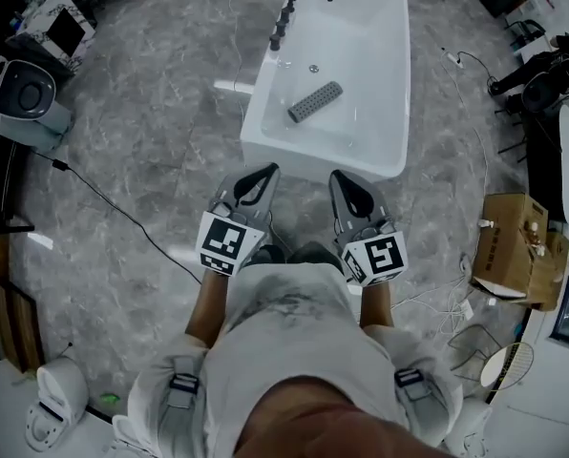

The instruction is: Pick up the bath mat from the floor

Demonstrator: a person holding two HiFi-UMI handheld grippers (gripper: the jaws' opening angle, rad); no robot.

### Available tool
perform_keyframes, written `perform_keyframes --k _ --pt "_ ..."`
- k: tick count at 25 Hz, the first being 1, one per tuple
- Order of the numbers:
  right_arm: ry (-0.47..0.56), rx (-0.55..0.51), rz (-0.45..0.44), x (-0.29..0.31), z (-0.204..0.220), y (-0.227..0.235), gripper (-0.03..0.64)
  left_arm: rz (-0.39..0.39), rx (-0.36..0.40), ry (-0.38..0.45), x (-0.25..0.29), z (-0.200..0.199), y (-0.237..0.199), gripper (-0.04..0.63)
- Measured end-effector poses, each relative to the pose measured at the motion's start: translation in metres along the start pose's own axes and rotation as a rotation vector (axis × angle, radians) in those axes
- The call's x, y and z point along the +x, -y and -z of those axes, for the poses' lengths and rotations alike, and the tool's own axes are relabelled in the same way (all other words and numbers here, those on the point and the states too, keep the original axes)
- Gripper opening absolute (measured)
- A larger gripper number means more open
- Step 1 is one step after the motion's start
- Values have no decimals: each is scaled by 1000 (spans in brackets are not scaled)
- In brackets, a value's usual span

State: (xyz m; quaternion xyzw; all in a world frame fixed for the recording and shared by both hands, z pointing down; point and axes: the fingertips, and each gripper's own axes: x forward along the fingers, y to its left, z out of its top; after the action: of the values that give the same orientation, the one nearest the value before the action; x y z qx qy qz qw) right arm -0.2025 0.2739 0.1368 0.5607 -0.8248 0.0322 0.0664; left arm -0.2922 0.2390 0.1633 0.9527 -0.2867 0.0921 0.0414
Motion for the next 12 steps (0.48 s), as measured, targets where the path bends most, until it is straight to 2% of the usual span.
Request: perform_keyframes --k 6,12 --pt "-51 15 66 16 5 13 2 51 -8 -4 22 3 -21 5" --pt "-19 25 108 34 12 38 2 86 14 -5 51 2 -36 5"
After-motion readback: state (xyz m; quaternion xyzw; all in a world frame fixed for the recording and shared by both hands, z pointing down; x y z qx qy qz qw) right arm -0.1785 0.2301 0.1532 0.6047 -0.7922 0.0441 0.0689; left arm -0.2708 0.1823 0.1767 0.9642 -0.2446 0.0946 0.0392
